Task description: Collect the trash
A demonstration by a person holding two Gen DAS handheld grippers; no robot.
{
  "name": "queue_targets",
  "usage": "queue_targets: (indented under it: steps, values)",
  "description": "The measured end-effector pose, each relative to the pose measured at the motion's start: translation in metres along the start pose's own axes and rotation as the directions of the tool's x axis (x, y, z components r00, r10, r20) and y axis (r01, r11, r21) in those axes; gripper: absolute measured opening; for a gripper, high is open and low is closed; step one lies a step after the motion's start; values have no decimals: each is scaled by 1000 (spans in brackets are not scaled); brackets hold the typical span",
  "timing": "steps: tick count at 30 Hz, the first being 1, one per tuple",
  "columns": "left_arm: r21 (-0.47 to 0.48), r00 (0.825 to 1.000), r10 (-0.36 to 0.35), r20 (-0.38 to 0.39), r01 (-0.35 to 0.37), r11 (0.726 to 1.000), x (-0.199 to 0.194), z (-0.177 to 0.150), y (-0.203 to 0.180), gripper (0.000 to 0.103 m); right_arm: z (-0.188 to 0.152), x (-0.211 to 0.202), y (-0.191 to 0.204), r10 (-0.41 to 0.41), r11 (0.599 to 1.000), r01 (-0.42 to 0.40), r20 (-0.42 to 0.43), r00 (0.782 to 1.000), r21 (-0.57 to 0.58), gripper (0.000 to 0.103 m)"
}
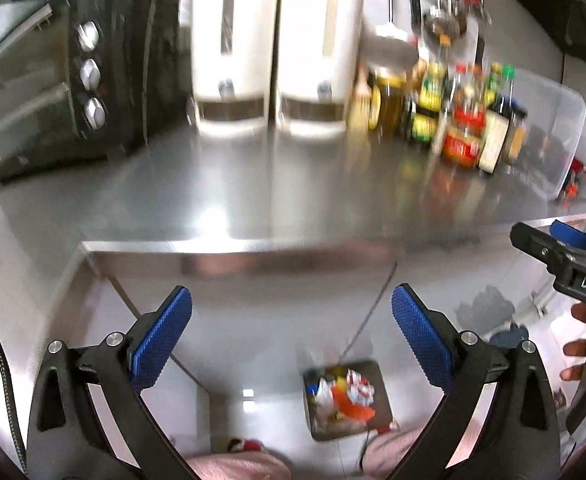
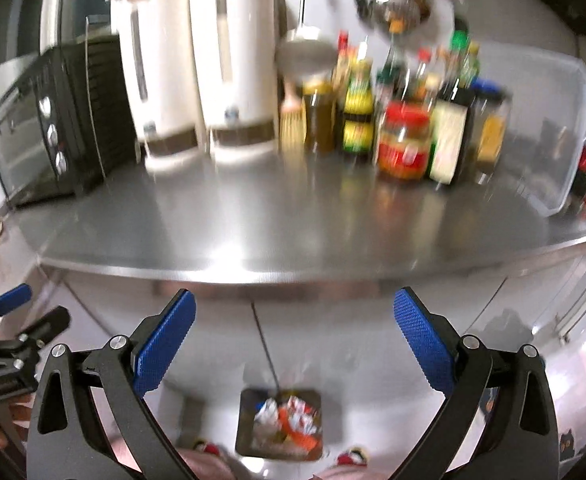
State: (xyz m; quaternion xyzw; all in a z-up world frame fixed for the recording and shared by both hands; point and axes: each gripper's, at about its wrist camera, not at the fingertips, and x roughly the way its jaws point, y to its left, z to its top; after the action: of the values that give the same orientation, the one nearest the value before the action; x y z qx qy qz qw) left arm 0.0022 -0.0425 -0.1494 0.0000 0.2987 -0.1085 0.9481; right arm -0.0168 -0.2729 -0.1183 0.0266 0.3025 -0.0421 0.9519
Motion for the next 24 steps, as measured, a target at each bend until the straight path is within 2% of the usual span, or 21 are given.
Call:
queue_targets:
  steps: [3, 7, 10, 13, 18, 24]
  values:
    - [-5, 998, 16, 56, -16, 1000, -25, 18, 0, 95, 20, -26, -1, -16, 1000, 16, 73, 997, 2, 100]
    - [19, 994, 58, 94, -60, 998, -48, 33, -3, 95, 34, -47, 1, -15, 1000, 15, 114, 993, 1, 100]
    - [16, 990, 88, 110, -90, 996, -58, 39, -5, 95, 37, -57, 3, -19, 1000, 18, 123, 992, 10, 100]
    - [-4, 991, 58, 119, -58, 998, -64, 42, -6, 95, 38, -59, 6, -15, 1000, 15, 110, 994, 8, 100]
    - [11, 987, 71, 147, -74, 997, -72, 42, -14, 95, 37, -64, 11, -30, 1000, 29, 114, 993, 4, 100]
    - [20, 988, 63, 141, -67, 998, -72, 44, -18, 95, 40, -69, 10, -35, 999, 35, 129, 991, 2, 100]
